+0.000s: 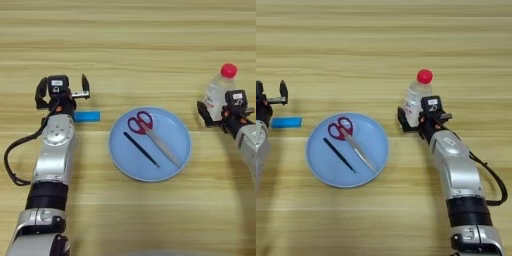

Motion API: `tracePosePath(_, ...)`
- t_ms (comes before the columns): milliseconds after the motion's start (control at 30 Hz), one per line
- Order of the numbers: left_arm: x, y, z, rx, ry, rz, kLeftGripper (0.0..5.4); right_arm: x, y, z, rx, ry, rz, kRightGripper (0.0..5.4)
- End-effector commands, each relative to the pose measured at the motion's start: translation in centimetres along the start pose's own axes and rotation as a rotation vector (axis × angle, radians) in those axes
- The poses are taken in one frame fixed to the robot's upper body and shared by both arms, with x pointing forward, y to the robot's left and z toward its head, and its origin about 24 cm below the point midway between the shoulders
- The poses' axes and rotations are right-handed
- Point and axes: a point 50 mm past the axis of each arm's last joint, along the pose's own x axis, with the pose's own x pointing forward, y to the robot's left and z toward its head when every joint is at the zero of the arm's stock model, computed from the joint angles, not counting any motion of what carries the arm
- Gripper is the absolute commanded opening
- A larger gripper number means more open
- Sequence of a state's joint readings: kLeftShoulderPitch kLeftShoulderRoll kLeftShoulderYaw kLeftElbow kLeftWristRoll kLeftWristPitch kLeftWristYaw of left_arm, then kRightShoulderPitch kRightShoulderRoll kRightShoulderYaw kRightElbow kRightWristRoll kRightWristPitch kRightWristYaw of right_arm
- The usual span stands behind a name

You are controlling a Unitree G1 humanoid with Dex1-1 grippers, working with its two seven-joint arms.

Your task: Move the objects on the table

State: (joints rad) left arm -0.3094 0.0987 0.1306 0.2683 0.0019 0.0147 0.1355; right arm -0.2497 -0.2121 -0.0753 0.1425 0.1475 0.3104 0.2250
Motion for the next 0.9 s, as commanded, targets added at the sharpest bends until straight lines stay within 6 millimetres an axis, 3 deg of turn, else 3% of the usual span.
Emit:
tracePosePath(33, 0.0, -0.1, 0.0, 0.017, 0.002, 0.0, 5.4, 0.0, 0.1, 0.7, -0.014, -0.037, 0.002, 5.36)
tracePosePath(900, 0.0, -0.1, -0.1, 0.02, 0.003, -0.002, 5.4, -1.5, 0.4, 6.0, -0.021, -0.358, 0.046, 5.36)
